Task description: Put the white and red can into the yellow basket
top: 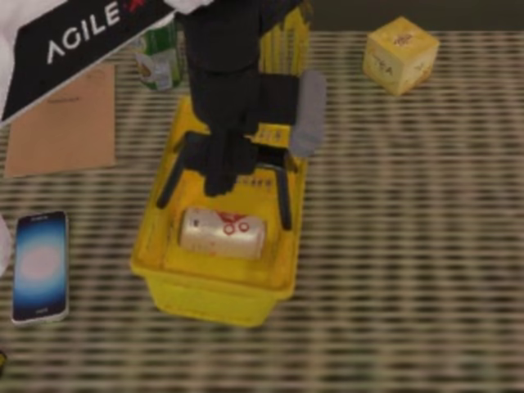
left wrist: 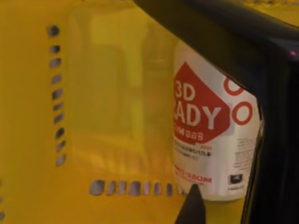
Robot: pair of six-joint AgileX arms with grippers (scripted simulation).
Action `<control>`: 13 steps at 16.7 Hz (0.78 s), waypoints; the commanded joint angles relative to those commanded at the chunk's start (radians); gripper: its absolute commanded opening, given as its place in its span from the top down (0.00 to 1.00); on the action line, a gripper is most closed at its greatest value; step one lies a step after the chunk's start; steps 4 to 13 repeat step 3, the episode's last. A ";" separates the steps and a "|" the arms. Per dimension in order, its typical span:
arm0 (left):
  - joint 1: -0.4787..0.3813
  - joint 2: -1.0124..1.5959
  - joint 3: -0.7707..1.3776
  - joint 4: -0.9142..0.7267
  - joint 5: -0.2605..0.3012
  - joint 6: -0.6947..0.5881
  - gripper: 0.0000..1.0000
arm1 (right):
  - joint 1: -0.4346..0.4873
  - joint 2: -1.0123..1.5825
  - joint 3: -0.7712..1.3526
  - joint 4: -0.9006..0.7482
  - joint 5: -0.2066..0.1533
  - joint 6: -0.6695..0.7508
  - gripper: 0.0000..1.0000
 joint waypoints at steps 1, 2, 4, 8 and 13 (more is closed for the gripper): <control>0.008 -0.004 0.023 -0.025 0.000 0.005 1.00 | 0.000 0.000 0.000 0.000 0.000 0.000 0.00; 0.014 -0.008 0.036 -0.038 0.000 0.008 1.00 | 0.000 0.000 0.000 0.000 0.000 0.000 0.00; 0.015 -0.009 0.040 -0.042 0.000 0.009 1.00 | 0.000 0.000 0.000 0.000 0.000 0.000 0.00; 0.015 -0.009 0.040 -0.042 0.000 0.009 1.00 | 0.000 0.000 0.000 0.000 0.000 0.000 0.00; 0.015 -0.009 0.040 -0.042 0.000 0.009 1.00 | 0.000 0.000 0.000 0.000 0.000 0.000 0.00</control>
